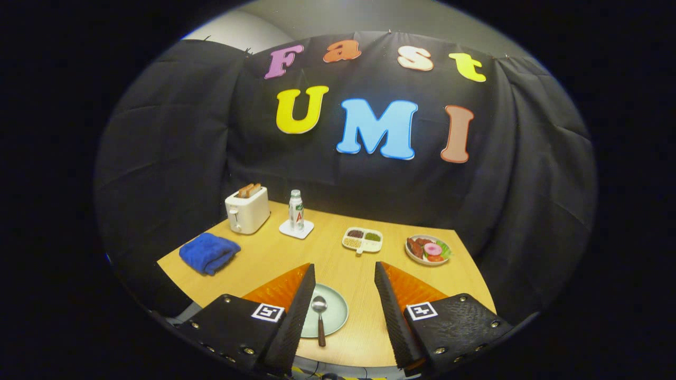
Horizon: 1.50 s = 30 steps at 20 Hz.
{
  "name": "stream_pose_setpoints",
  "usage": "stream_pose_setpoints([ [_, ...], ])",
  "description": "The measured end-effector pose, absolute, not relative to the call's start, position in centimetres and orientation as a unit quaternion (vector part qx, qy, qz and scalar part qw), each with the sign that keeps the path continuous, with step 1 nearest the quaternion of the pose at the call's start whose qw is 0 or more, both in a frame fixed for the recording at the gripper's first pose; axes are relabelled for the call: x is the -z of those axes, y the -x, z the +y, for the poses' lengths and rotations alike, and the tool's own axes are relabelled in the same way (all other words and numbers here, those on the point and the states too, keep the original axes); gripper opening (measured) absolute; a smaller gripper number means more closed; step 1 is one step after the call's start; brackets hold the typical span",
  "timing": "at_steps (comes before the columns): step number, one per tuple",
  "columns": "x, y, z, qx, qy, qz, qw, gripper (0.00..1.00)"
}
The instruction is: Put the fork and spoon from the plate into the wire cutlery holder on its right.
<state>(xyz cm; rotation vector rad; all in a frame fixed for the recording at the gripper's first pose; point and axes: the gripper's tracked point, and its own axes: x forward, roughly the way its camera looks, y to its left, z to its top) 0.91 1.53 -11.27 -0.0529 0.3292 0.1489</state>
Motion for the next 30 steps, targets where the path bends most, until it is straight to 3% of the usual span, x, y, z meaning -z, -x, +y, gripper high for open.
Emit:
stream_pose_setpoints([
  [15,25.3,-0.5,2.9,-0.115,0.014,0.364,0.924,0.70],
  [29,34.4,-1.3,4.1,-0.143,0.053,0.468,0.871,0.70],
  [30,34.8,-1.4,3.8,-0.141,0.055,0.478,0.865,0.66],
])
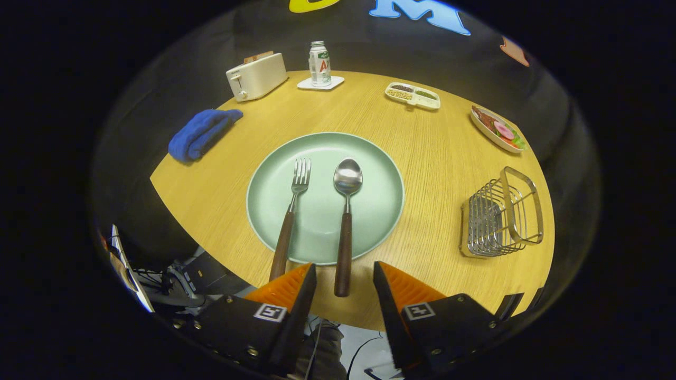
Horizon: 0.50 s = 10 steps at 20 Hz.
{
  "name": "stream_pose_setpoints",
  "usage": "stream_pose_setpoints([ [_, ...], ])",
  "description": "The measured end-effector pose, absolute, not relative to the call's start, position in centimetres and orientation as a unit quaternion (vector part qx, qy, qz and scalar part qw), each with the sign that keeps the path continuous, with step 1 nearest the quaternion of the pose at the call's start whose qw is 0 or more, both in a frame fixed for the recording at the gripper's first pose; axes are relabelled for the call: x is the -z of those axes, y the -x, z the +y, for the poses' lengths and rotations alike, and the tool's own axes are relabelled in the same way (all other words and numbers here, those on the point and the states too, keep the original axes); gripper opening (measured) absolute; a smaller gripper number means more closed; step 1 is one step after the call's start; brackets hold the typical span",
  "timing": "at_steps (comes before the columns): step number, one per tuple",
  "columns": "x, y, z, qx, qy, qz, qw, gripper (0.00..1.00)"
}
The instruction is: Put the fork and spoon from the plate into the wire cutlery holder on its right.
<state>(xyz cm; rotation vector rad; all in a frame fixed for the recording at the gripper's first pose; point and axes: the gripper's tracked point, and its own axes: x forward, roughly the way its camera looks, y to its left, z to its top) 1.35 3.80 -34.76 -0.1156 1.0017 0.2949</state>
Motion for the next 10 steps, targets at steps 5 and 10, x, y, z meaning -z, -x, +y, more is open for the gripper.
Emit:
stream_pose_setpoints([
  [5,35.5,-1.7,3.6,-0.141,0.044,0.500,0.854,0.14],
  [10,34.6,-1.6,2.2,-0.134,0.048,0.517,0.844,0.03],
])
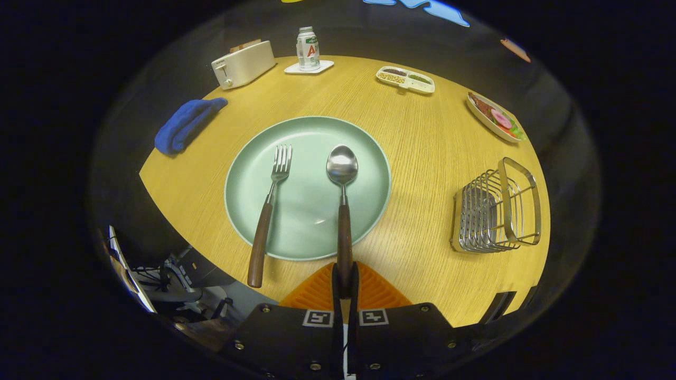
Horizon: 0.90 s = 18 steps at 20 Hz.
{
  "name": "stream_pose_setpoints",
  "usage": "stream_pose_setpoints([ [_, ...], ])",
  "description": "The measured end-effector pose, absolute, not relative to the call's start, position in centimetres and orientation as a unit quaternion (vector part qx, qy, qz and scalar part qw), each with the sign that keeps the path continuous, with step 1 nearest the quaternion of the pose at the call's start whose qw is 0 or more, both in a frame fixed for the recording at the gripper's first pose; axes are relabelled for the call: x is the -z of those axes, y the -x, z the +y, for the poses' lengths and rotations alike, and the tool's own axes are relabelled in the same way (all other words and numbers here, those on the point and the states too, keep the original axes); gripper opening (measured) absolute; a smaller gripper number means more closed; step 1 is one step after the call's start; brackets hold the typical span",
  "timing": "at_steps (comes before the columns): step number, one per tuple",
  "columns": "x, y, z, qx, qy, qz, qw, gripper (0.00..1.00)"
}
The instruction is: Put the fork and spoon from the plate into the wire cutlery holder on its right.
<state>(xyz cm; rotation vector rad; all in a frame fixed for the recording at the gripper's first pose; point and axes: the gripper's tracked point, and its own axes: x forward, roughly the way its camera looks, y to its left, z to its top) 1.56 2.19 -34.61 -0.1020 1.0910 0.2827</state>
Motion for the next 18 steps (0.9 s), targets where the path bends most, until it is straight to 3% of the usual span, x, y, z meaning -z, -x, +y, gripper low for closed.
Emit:
stream_pose_setpoints([
  [14,25.6,4.6,-6.6,-0.169,0.051,0.583,0.793,0.03],
  [18,23.5,5.9,-10.3,-0.145,0.027,0.596,0.789,0.03],
])
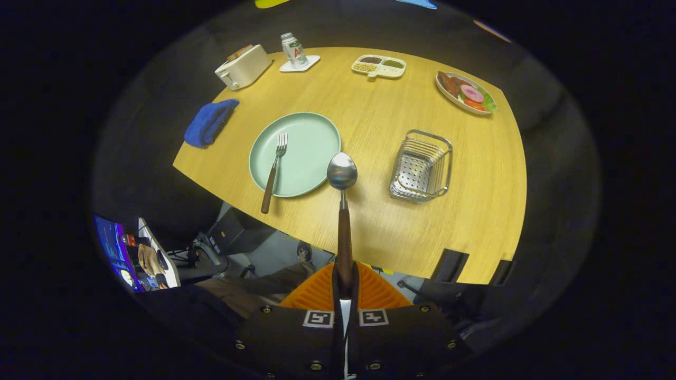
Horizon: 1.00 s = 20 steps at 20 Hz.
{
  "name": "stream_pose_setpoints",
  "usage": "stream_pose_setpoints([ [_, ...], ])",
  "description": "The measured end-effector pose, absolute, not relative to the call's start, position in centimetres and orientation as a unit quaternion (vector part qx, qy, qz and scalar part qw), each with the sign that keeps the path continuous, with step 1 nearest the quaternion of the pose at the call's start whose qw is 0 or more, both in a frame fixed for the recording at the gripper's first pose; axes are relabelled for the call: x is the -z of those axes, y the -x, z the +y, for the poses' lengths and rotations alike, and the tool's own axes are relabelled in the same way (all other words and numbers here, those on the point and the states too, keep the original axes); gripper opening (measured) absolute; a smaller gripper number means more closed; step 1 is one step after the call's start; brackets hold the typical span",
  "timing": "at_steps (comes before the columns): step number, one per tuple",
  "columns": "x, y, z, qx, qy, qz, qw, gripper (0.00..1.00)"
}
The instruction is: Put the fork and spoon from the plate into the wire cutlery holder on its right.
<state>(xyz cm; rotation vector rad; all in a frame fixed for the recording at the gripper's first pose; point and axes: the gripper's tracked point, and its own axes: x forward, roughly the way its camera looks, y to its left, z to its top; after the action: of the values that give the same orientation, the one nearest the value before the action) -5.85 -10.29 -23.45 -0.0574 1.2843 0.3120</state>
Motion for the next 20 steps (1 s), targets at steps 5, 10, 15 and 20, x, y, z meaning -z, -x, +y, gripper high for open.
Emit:
stream_pose_setpoints([
  [5,21.3,5.1,-14.6,-0.114,0.019,0.608,0.785,0.03],
  [10,21.5,3.5,-16.5,-0.101,-0.005,0.633,0.767,0.03],
  [15,23.5,1.2,-17.2,-0.094,-0.004,0.654,0.750,0.03],
  [20,24.7,-0.5,-16.6,-0.097,-0.008,0.678,0.728,0.03],
])
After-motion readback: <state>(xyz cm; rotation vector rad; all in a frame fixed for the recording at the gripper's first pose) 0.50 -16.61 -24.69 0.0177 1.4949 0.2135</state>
